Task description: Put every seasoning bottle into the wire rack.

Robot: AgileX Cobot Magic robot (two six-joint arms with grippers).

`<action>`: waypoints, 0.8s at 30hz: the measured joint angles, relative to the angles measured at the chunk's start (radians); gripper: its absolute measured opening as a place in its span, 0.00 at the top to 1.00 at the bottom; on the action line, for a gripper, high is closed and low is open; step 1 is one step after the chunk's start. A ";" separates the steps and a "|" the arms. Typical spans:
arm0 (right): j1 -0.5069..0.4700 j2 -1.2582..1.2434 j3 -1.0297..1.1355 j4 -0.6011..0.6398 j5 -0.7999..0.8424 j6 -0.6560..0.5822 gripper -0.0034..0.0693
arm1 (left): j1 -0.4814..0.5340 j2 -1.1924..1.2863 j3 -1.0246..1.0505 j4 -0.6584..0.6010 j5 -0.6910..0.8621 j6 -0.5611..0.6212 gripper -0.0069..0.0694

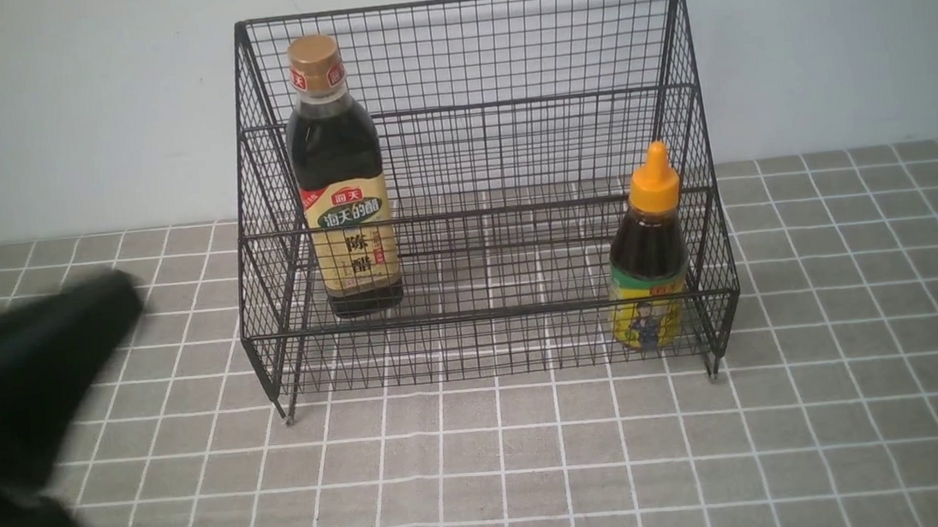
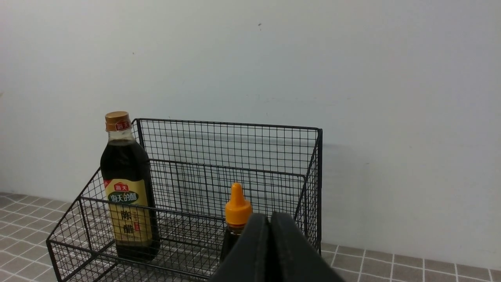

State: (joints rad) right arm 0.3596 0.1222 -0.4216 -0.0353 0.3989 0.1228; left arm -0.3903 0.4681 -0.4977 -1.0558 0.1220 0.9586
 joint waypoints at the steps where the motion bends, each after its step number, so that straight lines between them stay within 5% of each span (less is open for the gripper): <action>1: 0.000 0.000 0.000 0.000 0.000 0.000 0.97 | 0.001 -0.033 0.017 0.043 -0.017 -0.017 0.92; 8: 0.000 0.000 0.000 0.000 0.002 0.000 0.97 | 0.061 -0.274 0.184 0.341 -0.096 -0.259 0.92; 15: 0.000 0.000 0.000 0.000 0.002 0.000 0.97 | 0.266 -0.478 0.436 0.727 -0.031 -0.612 0.92; 24: 0.000 0.000 0.000 0.000 0.016 0.000 0.97 | 0.340 -0.480 0.527 0.966 0.191 -0.775 0.92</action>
State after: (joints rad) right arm 0.3596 0.1222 -0.4216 -0.0353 0.4150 0.1228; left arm -0.0507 -0.0114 0.0289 -0.0896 0.3129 0.1835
